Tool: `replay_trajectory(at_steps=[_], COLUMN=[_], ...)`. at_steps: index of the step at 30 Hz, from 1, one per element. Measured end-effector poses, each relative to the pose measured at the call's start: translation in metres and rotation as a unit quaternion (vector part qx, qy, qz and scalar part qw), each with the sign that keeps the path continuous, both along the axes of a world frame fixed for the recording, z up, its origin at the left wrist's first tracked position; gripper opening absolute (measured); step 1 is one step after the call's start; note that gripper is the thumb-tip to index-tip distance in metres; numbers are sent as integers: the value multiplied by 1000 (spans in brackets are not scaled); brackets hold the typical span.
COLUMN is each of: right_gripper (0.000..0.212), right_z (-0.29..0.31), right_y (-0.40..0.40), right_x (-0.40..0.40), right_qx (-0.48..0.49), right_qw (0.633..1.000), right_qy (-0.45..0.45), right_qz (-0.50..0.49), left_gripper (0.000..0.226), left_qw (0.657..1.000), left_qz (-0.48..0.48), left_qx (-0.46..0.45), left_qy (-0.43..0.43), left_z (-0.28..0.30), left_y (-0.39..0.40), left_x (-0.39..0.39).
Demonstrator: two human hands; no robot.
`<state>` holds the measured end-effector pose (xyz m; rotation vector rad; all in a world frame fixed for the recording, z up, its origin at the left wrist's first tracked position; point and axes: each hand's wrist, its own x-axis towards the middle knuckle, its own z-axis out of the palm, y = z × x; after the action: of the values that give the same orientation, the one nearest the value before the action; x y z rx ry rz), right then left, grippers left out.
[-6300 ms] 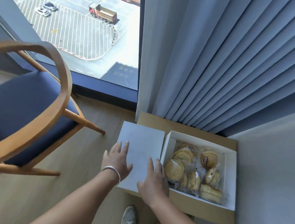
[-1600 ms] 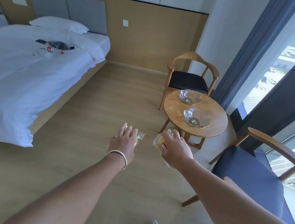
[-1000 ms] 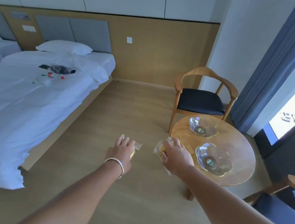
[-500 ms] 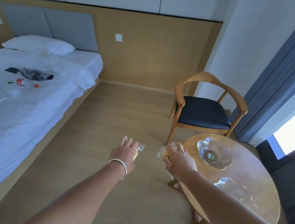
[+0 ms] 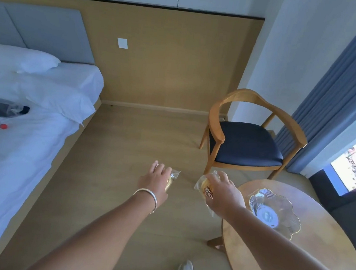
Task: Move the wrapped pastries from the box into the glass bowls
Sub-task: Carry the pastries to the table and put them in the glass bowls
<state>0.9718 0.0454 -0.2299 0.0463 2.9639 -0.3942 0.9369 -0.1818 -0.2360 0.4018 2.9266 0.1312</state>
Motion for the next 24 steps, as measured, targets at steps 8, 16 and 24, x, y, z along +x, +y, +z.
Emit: replay_trajectory(at_steps=[8,16,24], right_gripper=[56,55,51], right_z=[-26,-27,-44], right_y=[44,123,224], right_x=[-115,-191,-168], right_qx=[-19,-43,-64], right_qw=[999,995,970], right_qy=[10,22,8], right_qz=[-26,-86,-236], left_gripper=[66,72,76], left_qw=[1000,996,974], left_qz=[-19,-83,-226], left_qx=[-6,-14,-29], left_qy=[7,10,8], left_z=[-5,-2,-18], left_y=[42,126,260], left_x=[-112,-219,-260])
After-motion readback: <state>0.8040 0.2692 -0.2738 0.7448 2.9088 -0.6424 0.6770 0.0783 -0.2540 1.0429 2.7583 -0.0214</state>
